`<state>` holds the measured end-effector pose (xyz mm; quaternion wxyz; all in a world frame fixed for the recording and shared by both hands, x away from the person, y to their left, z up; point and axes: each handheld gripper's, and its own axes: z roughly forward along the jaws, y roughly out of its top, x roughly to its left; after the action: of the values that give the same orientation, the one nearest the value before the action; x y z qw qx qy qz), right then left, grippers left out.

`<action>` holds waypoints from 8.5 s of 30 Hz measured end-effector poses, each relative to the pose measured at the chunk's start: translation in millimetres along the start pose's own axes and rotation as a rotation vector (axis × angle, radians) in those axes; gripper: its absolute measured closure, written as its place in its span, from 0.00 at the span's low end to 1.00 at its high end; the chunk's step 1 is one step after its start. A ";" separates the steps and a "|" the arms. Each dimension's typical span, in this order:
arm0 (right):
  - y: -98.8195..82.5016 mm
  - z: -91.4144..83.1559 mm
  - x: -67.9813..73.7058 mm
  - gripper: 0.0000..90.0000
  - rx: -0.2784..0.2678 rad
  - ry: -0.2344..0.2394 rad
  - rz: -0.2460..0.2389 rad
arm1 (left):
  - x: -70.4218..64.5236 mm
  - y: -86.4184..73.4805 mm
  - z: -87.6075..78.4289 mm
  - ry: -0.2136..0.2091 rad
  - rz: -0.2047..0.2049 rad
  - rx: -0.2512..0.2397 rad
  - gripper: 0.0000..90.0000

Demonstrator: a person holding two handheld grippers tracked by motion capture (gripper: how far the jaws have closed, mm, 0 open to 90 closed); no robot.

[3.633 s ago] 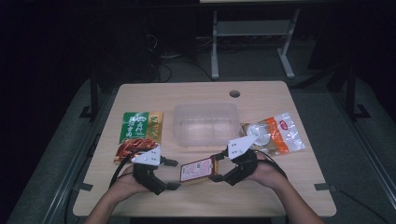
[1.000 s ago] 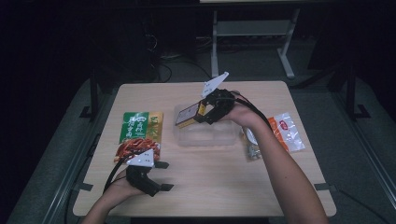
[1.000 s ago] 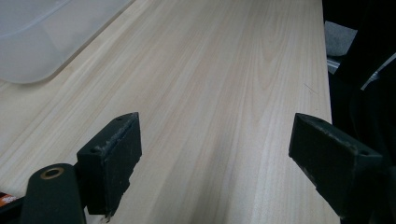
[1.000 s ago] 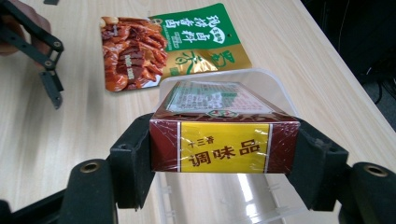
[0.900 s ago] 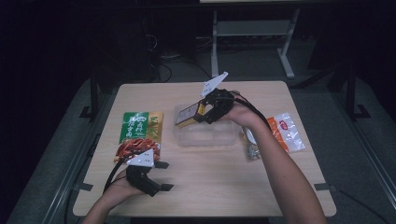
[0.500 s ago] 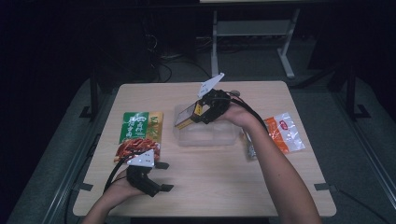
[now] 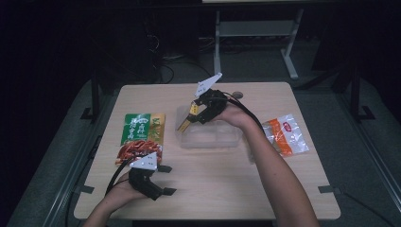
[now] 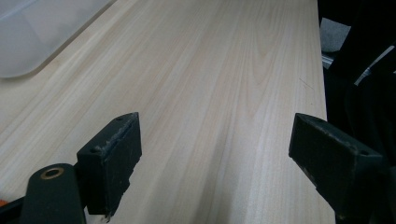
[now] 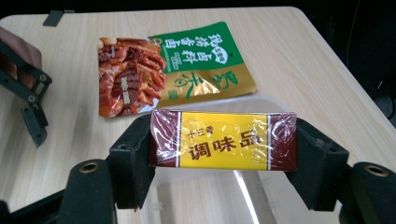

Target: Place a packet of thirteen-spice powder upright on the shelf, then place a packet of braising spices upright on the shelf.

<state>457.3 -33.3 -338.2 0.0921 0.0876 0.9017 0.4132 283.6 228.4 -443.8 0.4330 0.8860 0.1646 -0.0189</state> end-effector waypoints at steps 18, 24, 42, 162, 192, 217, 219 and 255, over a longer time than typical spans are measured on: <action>25.0 30.2 -2.2 0.35 0.032 0.028 -0.035 | -0.2 -0.1 -0.3 -0.007 -0.003 -0.006 0.18; 22.3 42.2 -4.3 0.35 0.061 0.039 -0.028 | 0.9 -0.6 1.0 -0.005 -0.006 0.005 0.18; 11.5 58.6 -4.7 0.31 0.117 0.028 0.000 | 0.5 -1.3 3.1 0.002 -0.009 0.000 0.18; -186.2 -63.9 164.7 0.10 0.167 -0.091 0.351 | 240.7 19.7 -32.8 0.721 -0.507 0.056 1.00; -185.7 -63.7 165.8 0.10 0.167 -0.095 0.348 | 223.4 14.0 -20.4 0.638 -0.473 0.095 1.00; -183.0 -64.3 168.1 0.10 0.165 -0.101 0.341 | 170.4 13.8 -7.7 0.493 -0.380 0.121 1.00; -182.8 -64.6 168.3 0.10 0.164 -0.103 0.339 | 164.9 14.2 -6.2 0.479 -0.369 0.128 1.00; -182.1 -64.1 169.3 0.10 0.159 -0.101 0.335 | 58.6 10.3 19.0 0.169 -0.195 0.177 1.00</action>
<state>263.3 -157.5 -451.6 0.0601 0.2641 0.8986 0.3453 344.2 224.0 -458.1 0.3341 0.8988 0.2836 -0.0007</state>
